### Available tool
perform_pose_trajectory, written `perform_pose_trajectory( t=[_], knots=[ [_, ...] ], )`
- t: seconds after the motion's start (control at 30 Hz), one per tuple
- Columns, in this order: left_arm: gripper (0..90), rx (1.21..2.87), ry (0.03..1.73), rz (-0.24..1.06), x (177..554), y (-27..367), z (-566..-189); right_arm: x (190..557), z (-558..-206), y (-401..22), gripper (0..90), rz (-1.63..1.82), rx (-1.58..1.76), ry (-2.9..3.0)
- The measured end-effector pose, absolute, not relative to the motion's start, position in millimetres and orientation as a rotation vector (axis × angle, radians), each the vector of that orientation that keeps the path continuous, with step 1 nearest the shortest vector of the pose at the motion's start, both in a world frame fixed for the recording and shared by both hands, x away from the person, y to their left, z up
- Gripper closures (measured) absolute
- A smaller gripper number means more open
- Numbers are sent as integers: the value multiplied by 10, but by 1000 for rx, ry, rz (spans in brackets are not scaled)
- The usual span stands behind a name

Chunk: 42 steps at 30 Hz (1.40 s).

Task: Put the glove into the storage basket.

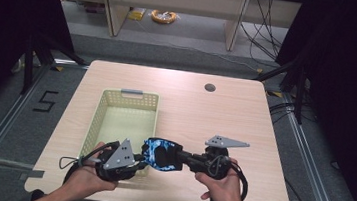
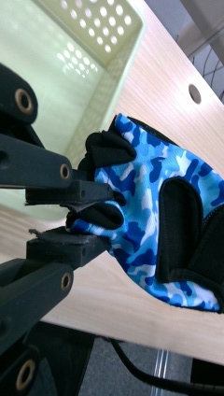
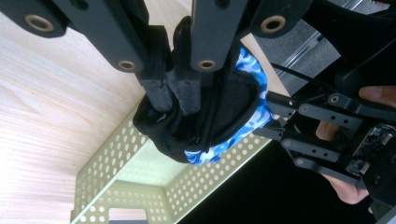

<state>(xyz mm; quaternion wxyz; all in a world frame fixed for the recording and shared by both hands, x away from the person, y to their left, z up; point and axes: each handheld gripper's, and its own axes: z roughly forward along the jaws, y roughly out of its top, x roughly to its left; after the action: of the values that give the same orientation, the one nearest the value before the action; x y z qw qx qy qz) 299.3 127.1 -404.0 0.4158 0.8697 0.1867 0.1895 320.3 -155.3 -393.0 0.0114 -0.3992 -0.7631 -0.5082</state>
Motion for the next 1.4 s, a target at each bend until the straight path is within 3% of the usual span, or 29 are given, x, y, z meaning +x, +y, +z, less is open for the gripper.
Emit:
perform_pose_trajectory(
  t=[0.57, 1.4],
  knots=[
    [769, 2210, 542, 529, 3114, 1623, -4025, 3488, -3883, -1117, 867, -1509, -1185, -2422],
    [769, 2326, 679, 512, 3315, 2140, -4297, 3877, -4233, -417, 867, -1354, -1114, -2483]
  ],
)
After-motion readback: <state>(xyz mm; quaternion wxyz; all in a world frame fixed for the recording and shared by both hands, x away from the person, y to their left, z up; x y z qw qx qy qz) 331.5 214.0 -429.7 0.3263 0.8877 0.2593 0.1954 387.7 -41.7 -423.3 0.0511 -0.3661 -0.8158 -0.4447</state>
